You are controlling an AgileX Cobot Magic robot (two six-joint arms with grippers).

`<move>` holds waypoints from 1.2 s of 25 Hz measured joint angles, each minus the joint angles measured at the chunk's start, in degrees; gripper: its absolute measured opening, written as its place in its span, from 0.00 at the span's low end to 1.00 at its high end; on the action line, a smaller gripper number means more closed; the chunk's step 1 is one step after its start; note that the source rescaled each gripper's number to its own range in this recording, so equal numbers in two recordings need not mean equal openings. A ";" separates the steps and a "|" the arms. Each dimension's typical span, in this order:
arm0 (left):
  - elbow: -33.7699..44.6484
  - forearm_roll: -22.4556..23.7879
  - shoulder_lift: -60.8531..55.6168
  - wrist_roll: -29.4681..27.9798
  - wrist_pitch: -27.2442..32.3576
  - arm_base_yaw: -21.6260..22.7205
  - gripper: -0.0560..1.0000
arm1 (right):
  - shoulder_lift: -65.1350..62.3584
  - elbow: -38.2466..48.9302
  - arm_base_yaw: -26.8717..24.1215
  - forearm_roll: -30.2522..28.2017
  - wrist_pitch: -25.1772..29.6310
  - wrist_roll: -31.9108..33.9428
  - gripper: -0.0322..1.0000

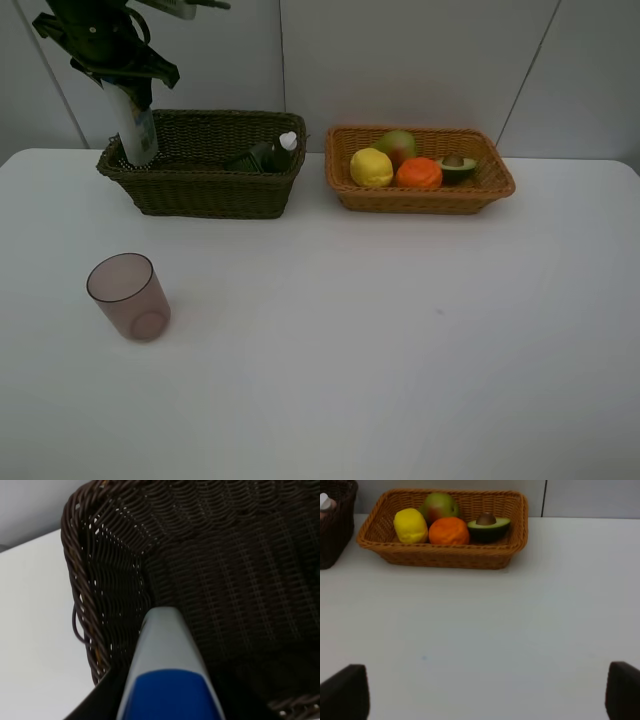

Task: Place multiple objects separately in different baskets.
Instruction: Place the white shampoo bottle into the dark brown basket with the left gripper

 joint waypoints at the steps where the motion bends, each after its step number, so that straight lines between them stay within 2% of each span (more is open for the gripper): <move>1: 0.00 0.37 0.57 0.00 -0.84 0.00 0.49 | 0.00 0.00 0.00 0.00 0.00 0.00 1.00; 9: 0.00 2.93 4.24 0.06 -6.43 0.00 0.49 | 0.00 0.00 0.00 0.00 0.00 0.00 1.00; 17: -0.07 3.59 6.54 0.21 -11.06 -0.45 0.49 | 0.00 0.00 0.00 0.00 0.00 0.00 1.00; 30: -0.18 3.55 9.36 0.21 -11.56 -1.37 0.49 | 0.00 0.00 0.00 0.00 0.00 0.00 1.00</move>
